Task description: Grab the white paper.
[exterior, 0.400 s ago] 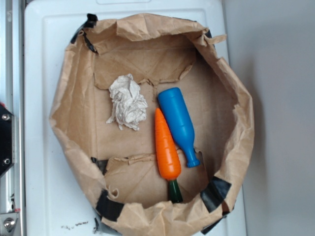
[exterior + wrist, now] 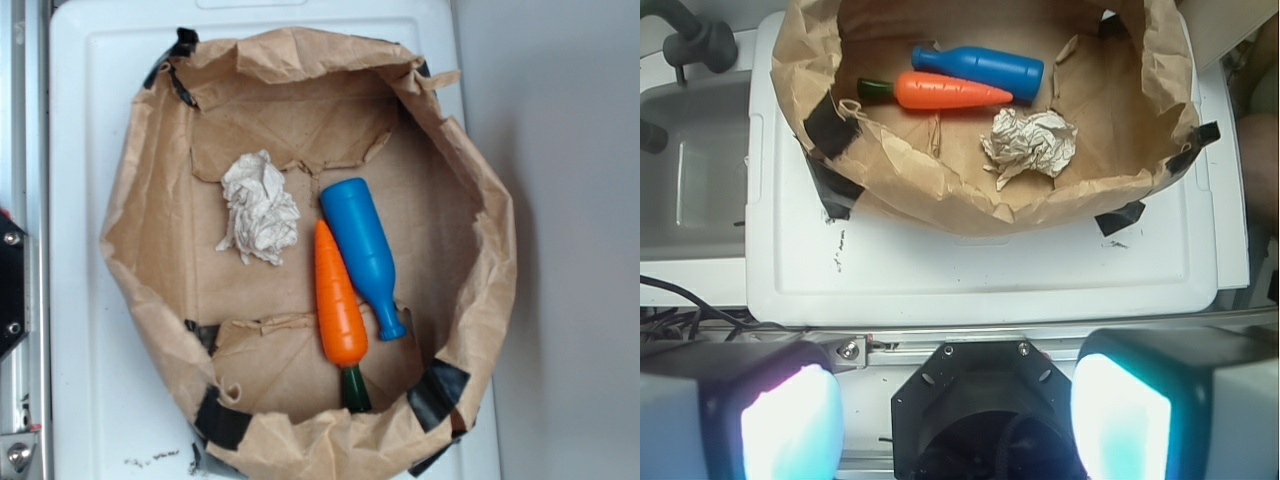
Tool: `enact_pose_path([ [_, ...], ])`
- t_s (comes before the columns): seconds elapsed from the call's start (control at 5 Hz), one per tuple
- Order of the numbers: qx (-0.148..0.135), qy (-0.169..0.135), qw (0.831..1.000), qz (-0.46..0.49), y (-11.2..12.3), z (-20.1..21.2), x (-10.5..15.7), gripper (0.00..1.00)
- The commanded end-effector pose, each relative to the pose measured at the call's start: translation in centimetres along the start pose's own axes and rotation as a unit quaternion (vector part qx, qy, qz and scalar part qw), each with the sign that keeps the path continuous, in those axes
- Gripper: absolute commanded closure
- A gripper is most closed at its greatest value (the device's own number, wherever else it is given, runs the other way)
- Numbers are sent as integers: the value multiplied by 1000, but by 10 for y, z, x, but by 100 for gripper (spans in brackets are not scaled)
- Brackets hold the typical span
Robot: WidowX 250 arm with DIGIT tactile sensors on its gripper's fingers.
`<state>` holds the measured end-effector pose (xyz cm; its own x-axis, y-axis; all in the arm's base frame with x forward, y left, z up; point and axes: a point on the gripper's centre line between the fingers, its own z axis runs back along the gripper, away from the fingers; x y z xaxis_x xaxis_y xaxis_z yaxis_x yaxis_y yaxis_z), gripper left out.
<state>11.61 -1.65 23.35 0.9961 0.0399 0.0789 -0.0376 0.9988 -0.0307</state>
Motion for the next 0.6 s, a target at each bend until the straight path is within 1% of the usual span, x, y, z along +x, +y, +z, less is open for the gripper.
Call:
enact_pose_path([
  [0.0,-1,-8,1000,-1,-1,4,2,0],
  [0.2,-1,-8,1000,-1,-1,4,2,0],
  [0.4,-30,-41,998,22,9,-3,11,0],
])
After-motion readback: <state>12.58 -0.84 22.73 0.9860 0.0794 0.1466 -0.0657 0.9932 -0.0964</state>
